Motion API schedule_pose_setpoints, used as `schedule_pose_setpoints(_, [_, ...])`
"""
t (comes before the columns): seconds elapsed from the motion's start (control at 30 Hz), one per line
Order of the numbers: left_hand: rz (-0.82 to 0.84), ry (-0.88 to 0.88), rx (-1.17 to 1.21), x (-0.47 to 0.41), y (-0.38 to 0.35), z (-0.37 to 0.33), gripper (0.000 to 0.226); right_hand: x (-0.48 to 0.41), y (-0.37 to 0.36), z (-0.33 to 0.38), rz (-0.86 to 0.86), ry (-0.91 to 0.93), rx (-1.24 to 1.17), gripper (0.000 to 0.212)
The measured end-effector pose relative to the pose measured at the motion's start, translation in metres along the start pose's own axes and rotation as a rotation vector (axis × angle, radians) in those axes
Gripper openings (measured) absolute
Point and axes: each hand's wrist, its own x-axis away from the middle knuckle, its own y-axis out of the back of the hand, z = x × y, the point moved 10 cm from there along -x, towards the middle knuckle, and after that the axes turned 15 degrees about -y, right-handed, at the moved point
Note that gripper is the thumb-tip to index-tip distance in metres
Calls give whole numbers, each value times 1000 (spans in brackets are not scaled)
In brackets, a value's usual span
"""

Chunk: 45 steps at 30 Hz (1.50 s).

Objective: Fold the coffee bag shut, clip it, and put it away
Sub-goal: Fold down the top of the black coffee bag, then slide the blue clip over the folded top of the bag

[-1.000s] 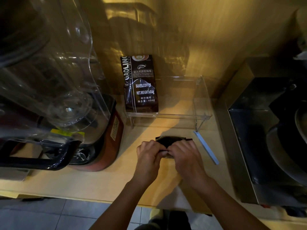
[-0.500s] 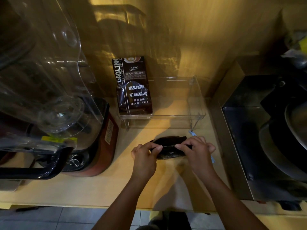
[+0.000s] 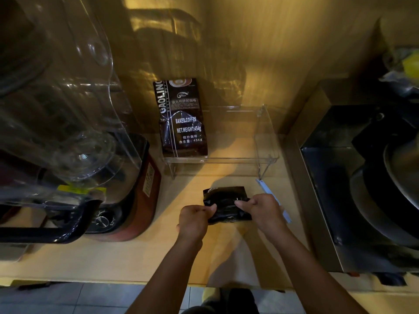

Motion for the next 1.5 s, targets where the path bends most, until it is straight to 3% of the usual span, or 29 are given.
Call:
schedule_pose_setpoints(0.1, [8, -32, 82, -1, 5, -2, 16, 5, 0, -5, 175, 75, -232, 28])
schedule_pose_setpoints(0.17, [18, -41, 101, -1, 8, -2, 11, 5, 5, -16, 168, 61, -283, 25])
schedule_pose_setpoints(0.33, [-22, 64, 88, 3, 10, 7, 16, -2, -4, -46, 118, -201, -387, 40])
schedule_pose_setpoints(0.47, [8, 162, 110, 5, 8, 15, 17, 0, -16, -61, 238, -399, -542, 26])
schedule_pose_setpoints(0.63, [174, -197, -132, -5, 2, -25, 21, 0, -5, -45, 122, -224, -455, 39])
schedule_pose_setpoints(0.8, [270, -668, -650, 6, -34, -77, 4, -4, 0, -24, 95, -136, -441, 42])
schedule_pose_setpoints(0.97, [403, -795, -671, 9, -71, -94, 12, -1, 3, -10, 125, -46, -472, 43])
schedule_pose_setpoints(1.1, [424, -830, -675, 5, -75, -101, 12, -3, 13, -6, 141, 35, -498, 27])
schedule_pose_setpoints(1.17, [416, -824, -649, 1, -72, -104, 10, -15, 26, -19, 66, 13, -512, 21])
schedule_pose_setpoints(1.3, [418, -791, -588, -7, -69, -112, 8, -50, 50, -61, -172, -74, -191, 13])
schedule_pose_setpoints(1.4, [414, -731, -528, -16, -67, -111, 7, -69, 44, -83, -215, -91, 186, 19])
schedule_pose_setpoints(1.5, [408, -652, -421, -24, -66, -107, 9, -75, 36, -91, -257, -45, 369, 21])
